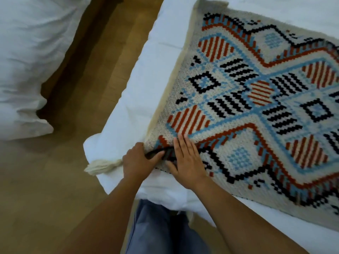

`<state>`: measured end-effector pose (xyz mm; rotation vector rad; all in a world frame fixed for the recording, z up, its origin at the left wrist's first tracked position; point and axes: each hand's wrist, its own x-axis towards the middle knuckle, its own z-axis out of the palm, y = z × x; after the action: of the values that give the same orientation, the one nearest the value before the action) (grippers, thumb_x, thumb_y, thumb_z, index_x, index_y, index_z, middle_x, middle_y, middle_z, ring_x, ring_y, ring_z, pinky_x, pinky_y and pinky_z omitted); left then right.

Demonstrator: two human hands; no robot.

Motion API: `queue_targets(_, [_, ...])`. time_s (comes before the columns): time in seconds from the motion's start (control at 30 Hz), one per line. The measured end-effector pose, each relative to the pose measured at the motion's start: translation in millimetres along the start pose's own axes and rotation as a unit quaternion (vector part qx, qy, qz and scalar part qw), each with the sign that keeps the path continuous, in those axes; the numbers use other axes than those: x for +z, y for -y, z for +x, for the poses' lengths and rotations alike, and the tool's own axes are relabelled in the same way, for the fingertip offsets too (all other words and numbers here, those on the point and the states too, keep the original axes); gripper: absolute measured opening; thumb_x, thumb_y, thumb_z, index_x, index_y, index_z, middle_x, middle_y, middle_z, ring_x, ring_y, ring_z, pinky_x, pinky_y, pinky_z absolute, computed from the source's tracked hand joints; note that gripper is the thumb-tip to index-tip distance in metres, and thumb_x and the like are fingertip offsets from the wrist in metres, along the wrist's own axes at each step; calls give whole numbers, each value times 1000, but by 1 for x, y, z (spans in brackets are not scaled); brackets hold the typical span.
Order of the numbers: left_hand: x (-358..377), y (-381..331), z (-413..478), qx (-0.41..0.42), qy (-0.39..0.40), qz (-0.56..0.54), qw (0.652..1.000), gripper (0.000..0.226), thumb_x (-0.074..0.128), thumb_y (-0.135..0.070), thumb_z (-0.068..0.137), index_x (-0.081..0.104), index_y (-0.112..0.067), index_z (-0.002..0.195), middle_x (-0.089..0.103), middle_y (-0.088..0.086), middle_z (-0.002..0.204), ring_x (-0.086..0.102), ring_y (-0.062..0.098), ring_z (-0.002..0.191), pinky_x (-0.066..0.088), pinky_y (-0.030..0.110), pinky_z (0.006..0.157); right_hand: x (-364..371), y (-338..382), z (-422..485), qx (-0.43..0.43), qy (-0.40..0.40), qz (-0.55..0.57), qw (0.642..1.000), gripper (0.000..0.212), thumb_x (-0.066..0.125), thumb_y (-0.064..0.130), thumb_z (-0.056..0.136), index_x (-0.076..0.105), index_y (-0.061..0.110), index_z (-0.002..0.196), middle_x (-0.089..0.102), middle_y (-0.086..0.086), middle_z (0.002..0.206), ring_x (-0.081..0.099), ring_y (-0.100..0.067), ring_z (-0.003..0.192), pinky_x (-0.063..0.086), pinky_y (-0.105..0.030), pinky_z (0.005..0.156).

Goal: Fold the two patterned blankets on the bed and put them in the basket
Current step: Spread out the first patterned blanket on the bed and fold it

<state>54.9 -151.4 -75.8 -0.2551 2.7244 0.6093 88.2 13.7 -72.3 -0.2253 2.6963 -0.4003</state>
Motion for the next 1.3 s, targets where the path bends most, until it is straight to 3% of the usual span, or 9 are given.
queue_targets(0.2, [8,34,-43,-76,30,-104,991,58,62,-49,80,35,-16,119,64,20,102,60,38,90,41,35,64,5,-7,-38,-8,99,-73,992,67,33,39,98,-4,15,148,-12,-10,157,-11,-30,144,-2,-45,116])
queue_targets(0.3, [3,37,-44,-117,35,-60,991,66,66,-43,78,31,-18,128,58,18,116,56,37,101,43,41,75,7,-3,-38,4,103,-75,992,61,31,29,100,-5,15,148,-10,-8,158,-9,-30,144,0,-46,116])
queue_targets(0.47, [-1,-2,-40,180,-38,88,979,77,69,-32,68,40,-11,137,42,20,138,38,40,126,27,55,104,8,-3,-32,25,78,-50,995,60,31,25,99,-1,15,148,-4,-7,158,-5,-28,145,1,-43,116])
queue_targets(0.6, [13,-28,-36,354,134,203,903,70,48,-38,83,22,-22,146,16,5,155,7,25,143,-6,47,114,5,-16,-38,57,77,-51,994,68,35,37,97,-4,14,148,-6,-6,158,-6,-26,145,-1,-39,117])
queue_targets(0.8, [30,-45,-31,387,179,286,858,51,25,-29,100,10,-21,148,7,1,157,-1,21,144,-11,44,113,0,-42,-63,112,73,-55,989,58,26,23,99,-5,15,148,-7,-8,158,-5,-27,145,-4,-43,116])
queue_targets(0.93, [34,-32,-62,473,183,298,808,55,48,-25,91,31,-19,143,32,3,150,27,27,139,25,47,110,10,-37,-92,107,107,-40,988,60,27,20,99,-7,16,148,-10,-4,158,-9,-27,144,-1,-44,115])
queue_targets(1.03, [39,-33,-70,396,245,311,828,65,35,-25,96,-4,-22,148,-2,3,158,-3,25,144,5,51,113,15,-34,-101,96,123,-42,987,62,28,20,99,-12,15,147,-15,-4,157,-15,-28,143,-4,-43,115])
queue_targets(1.13, [46,-61,-78,387,203,276,856,77,40,-41,91,-8,-21,147,-4,5,157,-5,23,144,-1,49,114,6,-50,-105,114,72,-18,991,66,33,24,98,-11,14,147,-14,-5,157,-14,-25,144,-6,-39,116])
queue_targets(1.3, [90,-132,-109,450,181,300,822,77,37,-35,94,-19,-16,143,-22,5,153,-17,24,142,-14,46,110,-8,-126,-147,156,53,-31,986,74,37,25,93,-14,16,146,-17,-6,156,-17,-24,143,-12,-38,112])
